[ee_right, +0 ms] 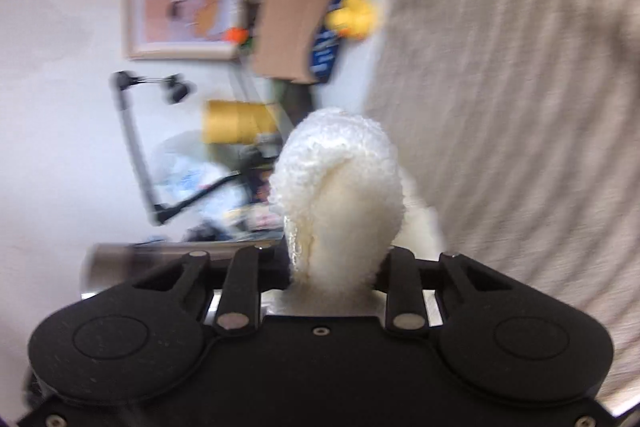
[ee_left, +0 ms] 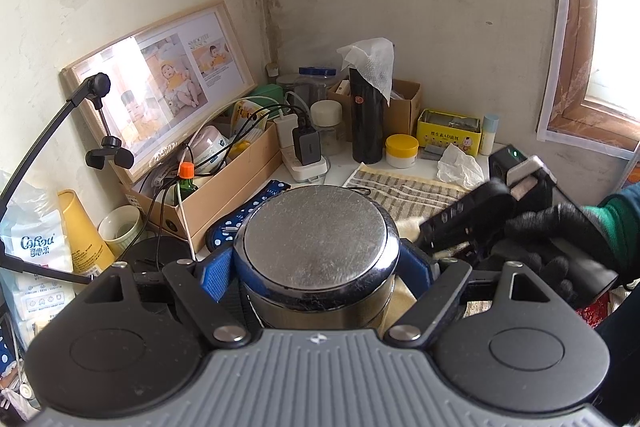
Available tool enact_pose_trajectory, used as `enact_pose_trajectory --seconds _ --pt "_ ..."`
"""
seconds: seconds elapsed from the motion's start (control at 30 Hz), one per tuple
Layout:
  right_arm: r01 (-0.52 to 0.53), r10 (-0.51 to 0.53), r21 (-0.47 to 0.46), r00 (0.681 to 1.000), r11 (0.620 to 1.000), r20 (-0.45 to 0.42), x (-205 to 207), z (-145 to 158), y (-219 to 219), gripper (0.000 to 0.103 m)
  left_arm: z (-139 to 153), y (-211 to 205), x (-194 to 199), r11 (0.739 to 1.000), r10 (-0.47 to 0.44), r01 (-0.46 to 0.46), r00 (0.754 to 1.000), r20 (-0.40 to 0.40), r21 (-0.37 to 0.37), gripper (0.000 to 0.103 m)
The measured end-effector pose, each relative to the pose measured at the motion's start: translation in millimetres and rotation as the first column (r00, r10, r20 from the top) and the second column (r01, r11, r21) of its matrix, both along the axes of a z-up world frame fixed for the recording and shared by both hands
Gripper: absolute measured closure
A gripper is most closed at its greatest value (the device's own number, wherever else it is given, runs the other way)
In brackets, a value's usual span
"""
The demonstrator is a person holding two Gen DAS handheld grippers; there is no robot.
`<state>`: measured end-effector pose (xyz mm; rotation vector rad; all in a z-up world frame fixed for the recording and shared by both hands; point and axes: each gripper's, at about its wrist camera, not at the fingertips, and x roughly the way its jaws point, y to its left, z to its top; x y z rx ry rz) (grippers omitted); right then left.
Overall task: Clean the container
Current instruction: 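Rub the towel over the thermos lid and side with the right gripper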
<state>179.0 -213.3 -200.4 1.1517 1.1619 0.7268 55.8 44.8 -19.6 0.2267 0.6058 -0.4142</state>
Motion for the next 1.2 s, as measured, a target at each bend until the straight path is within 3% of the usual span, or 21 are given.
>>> enact_pose_trajectory --seconds 0.23,0.43,0.57,0.77,0.87,0.93,1.03,1.13,1.2 --pt "-0.007 0.010 0.281 1.000 0.960 -0.010 4 23 10 0.078 0 1 0 1.000 0.003 -0.003 1.000 -0.001 -0.002 0.020" --pt "-0.040 0.029 0.383 0.999 0.923 0.035 10 58 18 0.078 0 1 -1 1.000 0.004 -0.004 1.000 0.000 -0.003 0.020" --pt "-0.068 0.052 0.369 0.997 0.927 0.053 16 63 19 0.078 -1 1 -3 1.000 -0.003 0.003 1.000 0.009 -0.001 0.020" --pt "-0.072 0.078 0.279 0.997 0.958 -0.009 18 28 17 0.078 -3 17 0 0.988 -0.156 0.156 0.987 0.030 0.003 0.020" --pt "-0.075 0.086 0.222 0.995 0.972 -0.043 16 10 17 0.078 3 20 9 0.984 -0.180 0.180 0.983 -0.023 0.004 0.019" --pt "-0.066 0.080 0.206 0.995 0.976 -0.064 12 3 14 0.078 10 9 13 0.993 -0.112 0.114 0.991 -0.079 0.029 0.019" --pt "-0.053 0.068 0.219 0.996 0.974 -0.063 5 3 10 0.078 19 -14 14 0.994 0.091 -0.081 0.987 -0.136 0.075 0.019" --pt "-0.061 0.073 0.222 0.996 0.973 -0.048 3 7 9 0.078 22 -25 11 0.965 0.259 -0.262 0.957 -0.127 -0.005 0.019" --pt "-0.067 0.078 0.219 0.996 0.973 -0.040 3 10 8 0.078 21 -27 11 0.942 0.326 -0.333 0.939 -0.111 -0.042 0.019"
